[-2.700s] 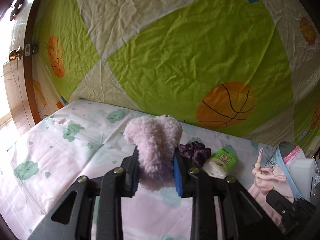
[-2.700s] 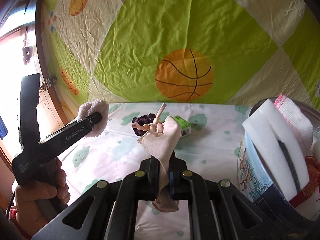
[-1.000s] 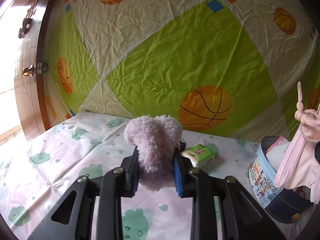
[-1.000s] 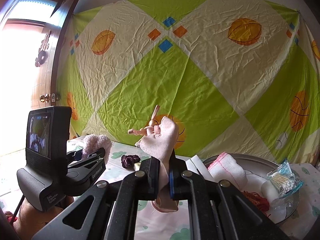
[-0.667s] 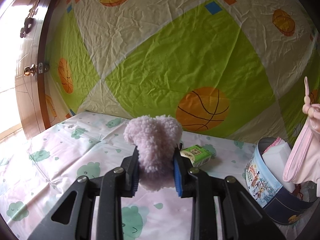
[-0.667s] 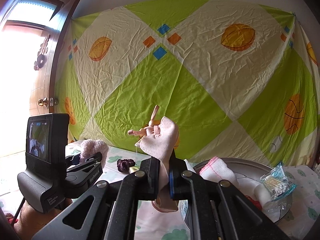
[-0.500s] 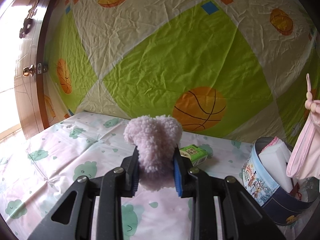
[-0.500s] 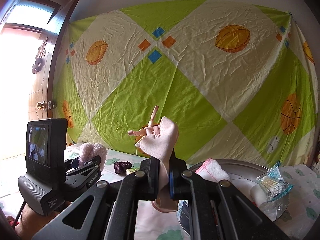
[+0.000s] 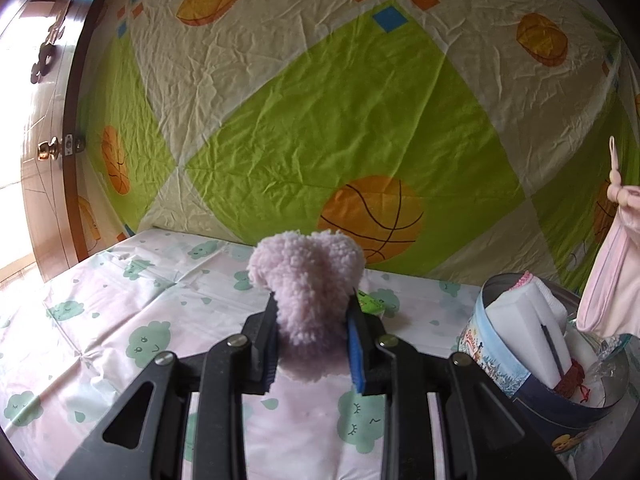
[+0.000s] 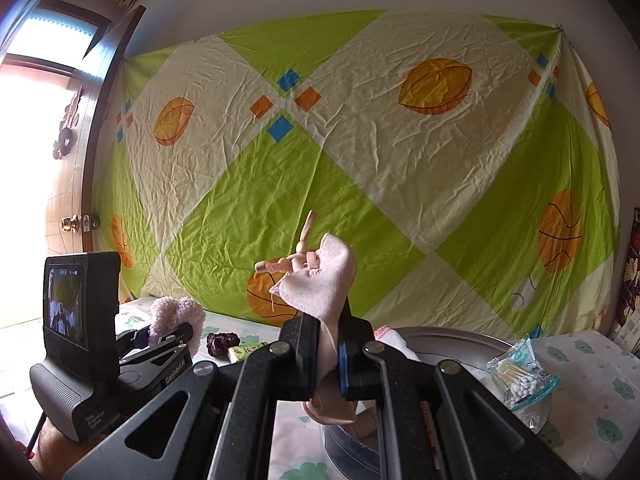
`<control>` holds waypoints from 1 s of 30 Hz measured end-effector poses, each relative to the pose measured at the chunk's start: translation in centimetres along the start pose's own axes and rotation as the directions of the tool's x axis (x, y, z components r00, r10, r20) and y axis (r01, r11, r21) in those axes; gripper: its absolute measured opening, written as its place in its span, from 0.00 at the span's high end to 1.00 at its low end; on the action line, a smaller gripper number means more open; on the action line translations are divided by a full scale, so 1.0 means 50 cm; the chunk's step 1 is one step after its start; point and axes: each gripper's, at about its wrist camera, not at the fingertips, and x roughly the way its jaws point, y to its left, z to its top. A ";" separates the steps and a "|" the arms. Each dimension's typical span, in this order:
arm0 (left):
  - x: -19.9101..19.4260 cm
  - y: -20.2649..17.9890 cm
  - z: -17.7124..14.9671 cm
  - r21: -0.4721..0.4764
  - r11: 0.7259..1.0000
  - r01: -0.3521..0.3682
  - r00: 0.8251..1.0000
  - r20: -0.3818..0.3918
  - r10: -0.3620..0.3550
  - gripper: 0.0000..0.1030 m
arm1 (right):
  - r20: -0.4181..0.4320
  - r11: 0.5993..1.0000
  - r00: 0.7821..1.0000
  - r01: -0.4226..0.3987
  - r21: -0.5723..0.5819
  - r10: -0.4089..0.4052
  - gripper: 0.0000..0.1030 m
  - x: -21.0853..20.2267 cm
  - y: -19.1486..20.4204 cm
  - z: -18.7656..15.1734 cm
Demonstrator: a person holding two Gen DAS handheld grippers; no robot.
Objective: Organize soft objects
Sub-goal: 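Carry the fuzzy pad with the left gripper while the right gripper carries the cloth over the tin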
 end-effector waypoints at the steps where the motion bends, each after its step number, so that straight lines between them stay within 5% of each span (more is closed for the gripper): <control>1: -0.002 -0.006 0.000 0.006 1.000 0.002 1.000 0.003 -0.002 0.75 | 0.005 1.000 1.000 0.004 -0.001 -0.004 0.92 -0.002 -0.003 0.002; 30: -0.049 -0.167 0.033 0.050 0.989 0.137 0.989 0.042 -0.139 0.75 | 0.033 0.989 0.990 0.139 0.052 -0.141 0.92 -0.018 -0.154 0.020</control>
